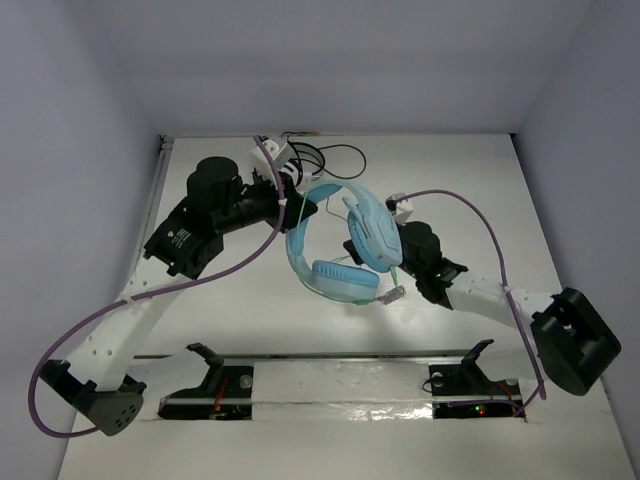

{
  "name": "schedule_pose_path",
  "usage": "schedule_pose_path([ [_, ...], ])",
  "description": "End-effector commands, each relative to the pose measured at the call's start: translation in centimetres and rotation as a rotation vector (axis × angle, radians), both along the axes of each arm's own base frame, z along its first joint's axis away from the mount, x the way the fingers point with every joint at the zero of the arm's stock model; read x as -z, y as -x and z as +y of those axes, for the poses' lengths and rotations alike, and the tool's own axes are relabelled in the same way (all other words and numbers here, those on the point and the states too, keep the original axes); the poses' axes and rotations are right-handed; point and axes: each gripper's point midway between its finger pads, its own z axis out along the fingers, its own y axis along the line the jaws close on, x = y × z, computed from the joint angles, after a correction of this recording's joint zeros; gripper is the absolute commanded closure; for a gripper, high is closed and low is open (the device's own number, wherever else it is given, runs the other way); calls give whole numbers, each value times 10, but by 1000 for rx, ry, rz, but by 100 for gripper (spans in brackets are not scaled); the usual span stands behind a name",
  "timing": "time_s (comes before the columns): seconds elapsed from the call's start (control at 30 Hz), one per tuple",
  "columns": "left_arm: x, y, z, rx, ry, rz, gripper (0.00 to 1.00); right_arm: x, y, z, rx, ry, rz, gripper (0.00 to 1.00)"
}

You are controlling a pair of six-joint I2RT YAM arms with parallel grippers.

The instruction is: Wrap the headphones

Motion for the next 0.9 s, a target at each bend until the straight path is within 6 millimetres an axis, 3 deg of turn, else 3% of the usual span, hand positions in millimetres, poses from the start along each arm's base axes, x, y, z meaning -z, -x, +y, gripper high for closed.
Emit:
schedule_pose_path([
  [0.0, -26, 5, -1, 1, 54, -19, 100, -46, -5, 30, -103, -169, -118, 22],
  [0.1, -19, 6, -2, 9, 45, 0, 100, -53, -8, 43, -145, -214, -134, 26],
  [0.17, -19, 6, -1, 5, 44, 1, 100, -55, -12, 52, -169, -221, -131, 35],
  [0.2, -19, 6, -1, 4, 41, -1, 100, -57, -13, 54, -173, -232, -134, 44],
  [0.23, -20, 5, 1, -5, 41, -4, 100, -59, -16, 54, -163, -240, -140, 75],
  [0.3, -16, 4, 2, -9, 22, 1, 100, -63, -21, 47, -108, -247, -143, 96],
  [0.33, -12, 2, 3, -22, 14, 8, 100, -65, -25, 41, -66, -241, -147, 100],
  [0.47, 8, -2, 6, -43, -28, 40, 100, -83, -48, -16, 248, -202, -184, 100],
  [0.5, 10, -3, 6, -49, -33, 45, 100, -95, -47, -32, 298, -219, -199, 100],
  [0.6, 22, -7, 10, -76, -63, 58, 100, -102, -42, -60, 413, -208, -210, 100],
  [0.67, 30, -9, 10, -81, -83, 74, 100, -120, -38, -84, 491, -217, -249, 100],
  [0.73, 33, -12, 10, -90, -93, 80, 100, -133, -31, -95, 517, -201, -272, 100],
  [0.87, 27, -14, 5, -72, -73, 68, 100, -137, -27, -112, 560, -172, -280, 100],
])
